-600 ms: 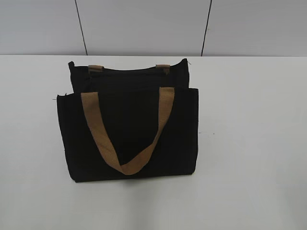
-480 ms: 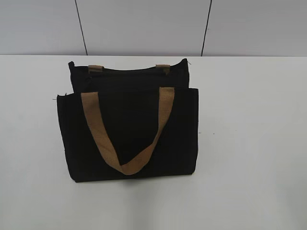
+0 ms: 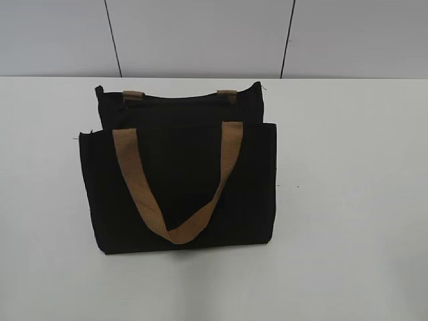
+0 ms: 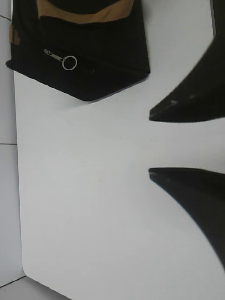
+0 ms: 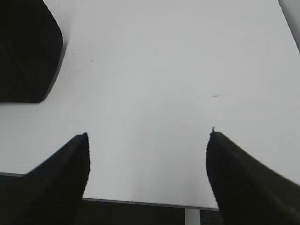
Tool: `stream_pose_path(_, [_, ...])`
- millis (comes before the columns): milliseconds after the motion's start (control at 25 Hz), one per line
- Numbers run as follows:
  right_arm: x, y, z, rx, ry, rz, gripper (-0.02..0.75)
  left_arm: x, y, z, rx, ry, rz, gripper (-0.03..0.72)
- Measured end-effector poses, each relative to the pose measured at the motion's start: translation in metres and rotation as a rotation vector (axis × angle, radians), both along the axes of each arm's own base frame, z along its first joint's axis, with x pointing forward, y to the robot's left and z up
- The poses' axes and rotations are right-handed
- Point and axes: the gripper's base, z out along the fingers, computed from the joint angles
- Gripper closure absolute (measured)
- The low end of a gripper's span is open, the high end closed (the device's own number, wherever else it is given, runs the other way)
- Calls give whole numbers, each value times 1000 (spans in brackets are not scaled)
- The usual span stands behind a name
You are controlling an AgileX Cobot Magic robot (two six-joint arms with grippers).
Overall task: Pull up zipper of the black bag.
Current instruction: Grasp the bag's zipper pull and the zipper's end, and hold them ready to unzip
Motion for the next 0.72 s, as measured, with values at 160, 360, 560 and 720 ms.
stream_pose_path(160, [0,0,0,0,0,0,150,0,0,0,0,0,0,445])
stream_pose_path(360, [0,0,0,0,0,0,150,0,0,0,0,0,0,450])
stream_pose_path(560, [0,0,0,0,0,0,150,0,0,0,-2,0,-1,433])
stream_pose_path(720, [0,0,0,0,0,0,150,1,-1,8,-20,-49,-7,251])
